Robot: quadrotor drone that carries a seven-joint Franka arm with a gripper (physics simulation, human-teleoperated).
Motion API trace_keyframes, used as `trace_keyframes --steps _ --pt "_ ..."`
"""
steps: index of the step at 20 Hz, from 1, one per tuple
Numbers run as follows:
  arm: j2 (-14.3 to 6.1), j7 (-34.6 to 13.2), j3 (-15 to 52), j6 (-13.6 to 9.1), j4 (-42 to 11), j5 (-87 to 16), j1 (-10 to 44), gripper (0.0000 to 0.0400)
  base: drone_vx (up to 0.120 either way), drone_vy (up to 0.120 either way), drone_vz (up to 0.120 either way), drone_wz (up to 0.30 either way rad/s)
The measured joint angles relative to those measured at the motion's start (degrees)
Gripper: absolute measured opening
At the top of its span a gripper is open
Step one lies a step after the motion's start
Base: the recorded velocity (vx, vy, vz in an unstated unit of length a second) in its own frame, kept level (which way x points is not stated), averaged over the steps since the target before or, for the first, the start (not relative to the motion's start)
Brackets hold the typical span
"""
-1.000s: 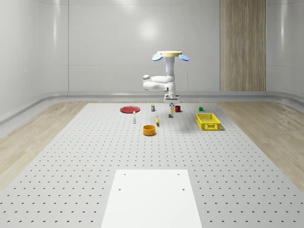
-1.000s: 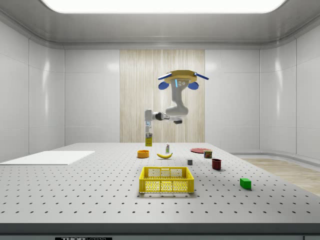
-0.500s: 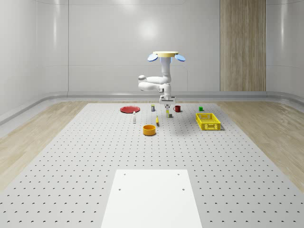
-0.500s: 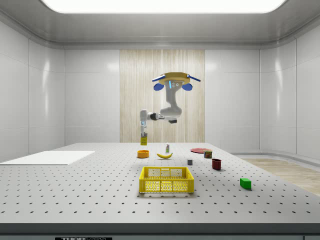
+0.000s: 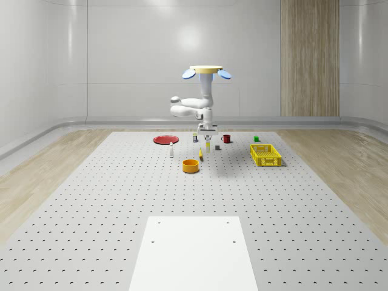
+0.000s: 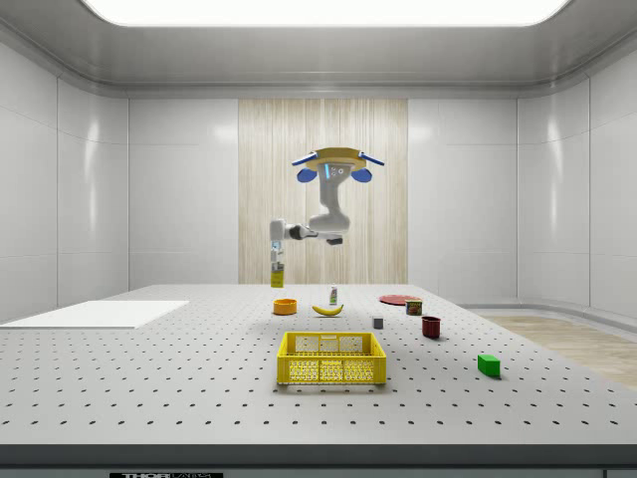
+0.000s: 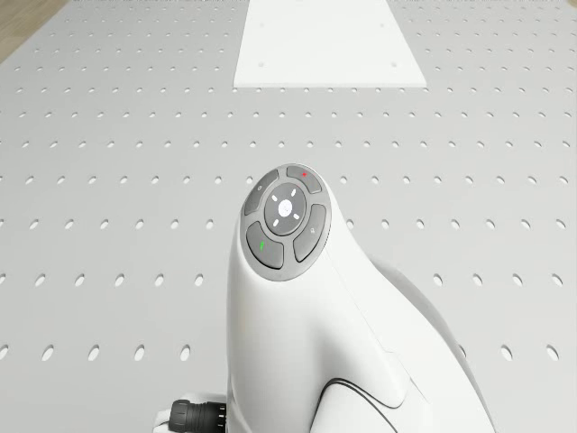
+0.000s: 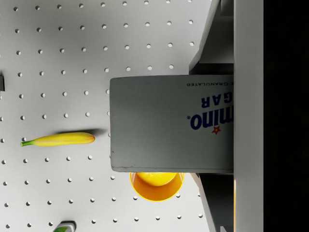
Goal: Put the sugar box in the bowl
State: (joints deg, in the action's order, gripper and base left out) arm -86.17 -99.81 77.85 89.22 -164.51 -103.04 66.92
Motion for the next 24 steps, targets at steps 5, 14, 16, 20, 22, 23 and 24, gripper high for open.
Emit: trace_keyframes --steps 5,14,16,20,22,23,24 --pt "-0.4 0.0 0.1 0.4 0.0 0.2 0.1 0.0165 0.0 -0.12 0.0 0.0" --pt "-1.0 -0.1 0.2 0.9 0.0 0.4 0.2 0.0165 -0.053 -0.12 0.0 0.0" --pt "-1.1 -0.1 0.2 1.1 0.0 0.4 0.3 0.0165 0.0 -0.12 -0.04 0.0" --pt "-1.4 -0.2 0.2 1.3 0.1 0.5 0.3 0.0165 0.0 -0.12 -0.12 0.0" --pt "-1.5 -0.2 0.2 1.4 0.1 0.6 0.3 0.0165 0.0 -0.12 -0.12 0.0" --pt "-1.5 -0.2 0.2 1.4 0.1 0.6 0.3 0.0165 0.0 -0.12 -0.04 0.0" --pt "-1.6 -0.2 0.2 1.5 0.1 0.6 0.4 0.0165 0.0 -0.12 0.0 0.0"
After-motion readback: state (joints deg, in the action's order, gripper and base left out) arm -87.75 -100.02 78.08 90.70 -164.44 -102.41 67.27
